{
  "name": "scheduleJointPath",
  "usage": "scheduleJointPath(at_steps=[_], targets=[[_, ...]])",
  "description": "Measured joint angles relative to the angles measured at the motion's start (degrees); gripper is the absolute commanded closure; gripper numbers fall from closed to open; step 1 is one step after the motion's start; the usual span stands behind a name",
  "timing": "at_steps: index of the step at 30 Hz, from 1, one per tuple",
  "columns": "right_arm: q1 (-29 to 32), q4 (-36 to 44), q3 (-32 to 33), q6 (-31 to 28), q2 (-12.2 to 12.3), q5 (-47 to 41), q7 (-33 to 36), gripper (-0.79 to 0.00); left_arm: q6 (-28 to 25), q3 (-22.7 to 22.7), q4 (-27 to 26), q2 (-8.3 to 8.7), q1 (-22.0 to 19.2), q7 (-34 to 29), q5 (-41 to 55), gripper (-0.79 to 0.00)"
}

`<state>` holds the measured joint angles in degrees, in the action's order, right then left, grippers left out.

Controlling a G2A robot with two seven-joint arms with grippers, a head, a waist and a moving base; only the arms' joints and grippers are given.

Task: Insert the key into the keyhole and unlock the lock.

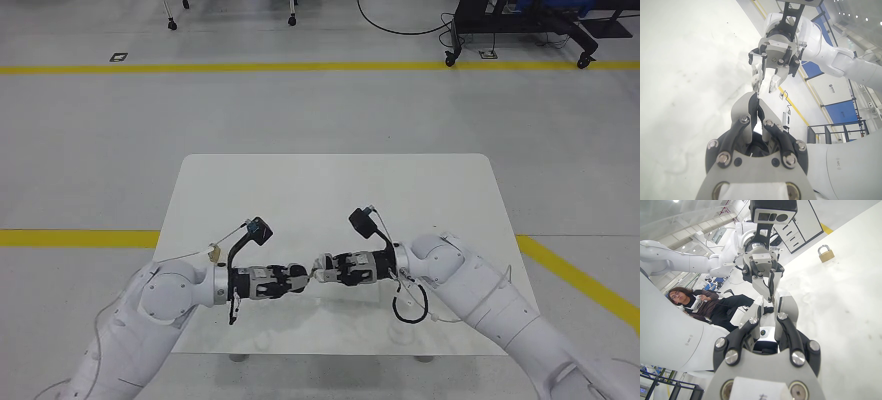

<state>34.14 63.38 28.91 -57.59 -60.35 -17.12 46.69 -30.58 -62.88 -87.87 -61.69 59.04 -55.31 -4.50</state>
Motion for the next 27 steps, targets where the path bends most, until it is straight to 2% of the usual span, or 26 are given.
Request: scheduleJointPath(at_steps=[12, 13, 16, 19, 20, 21, 22, 23, 24, 27], targets=[[-2.65, -1.19, -4.37, -0.06, 0.72, -1.98, -0.06, 0.0, 0.88, 0.31, 0.78, 0.18, -0.75, -0.44, 1.89, 0.0], [-2.79, -1.24, -4.6, -0.02, 0.75, -2.05, -0.02, 0.0, 0.78, 0.19, 0.87, 0.22, -0.75, -0.47, 2.12, -0.043], [-3.23, -1.43, -5.3, 0.23, 0.77, -2.38, 0.23, 0.0, 0.42, -0.13, 0.94, 0.35, -0.57, -0.36, 2.64, -0.277], [-3.65, -1.65, -5.88, 0.6, 0.7, -2.78, 0.6, 0.0, 0.13, -0.37, 0.87, 0.48, -0.38, -0.31, 2.96, -0.326], [-3.75, -1.71, -6.01, 0.64, 0.67, -2.92, 0.64, 0.0, 0.09, -0.39, 0.86, 0.51, -0.33, -0.33, 3.06, -0.379], [-3.87, -1.78, -6.17, 0.64, 0.63, -3.05, 0.64, 0.0, 0.05, -0.4, 0.86, 0.55, -0.29, -0.39, 3.12, -0.471], [-3.96, -1.83, -6.29, 0.62, 0.61, -3.1, 0.61, 0.0, 0.01, -0.39, 0.88, 0.58, -0.27, -0.44, 3.11, -0.643], [-4.03, -1.87, -6.4, 0.54, 0.59, -3.13, 0.54, 0.0, -0.03, -0.39, 0.91, 0.6, -0.26, -0.46, 3.08, -0.739], [-4.13, -1.95, -6.53, 0.4, 0.58, -3.18, 0.4, 0.0, -0.13, -0.45, 1.0, 0.64, -0.23, -0.36, 3.09, -0.785], [-4.29, -2.2, -6.8, -0.04, 0.59, -3.3, -0.04, 0.0, -0.8, -0.98, 1.26, 0.78, 0.02, 0.14, 3.73, -0.785]])
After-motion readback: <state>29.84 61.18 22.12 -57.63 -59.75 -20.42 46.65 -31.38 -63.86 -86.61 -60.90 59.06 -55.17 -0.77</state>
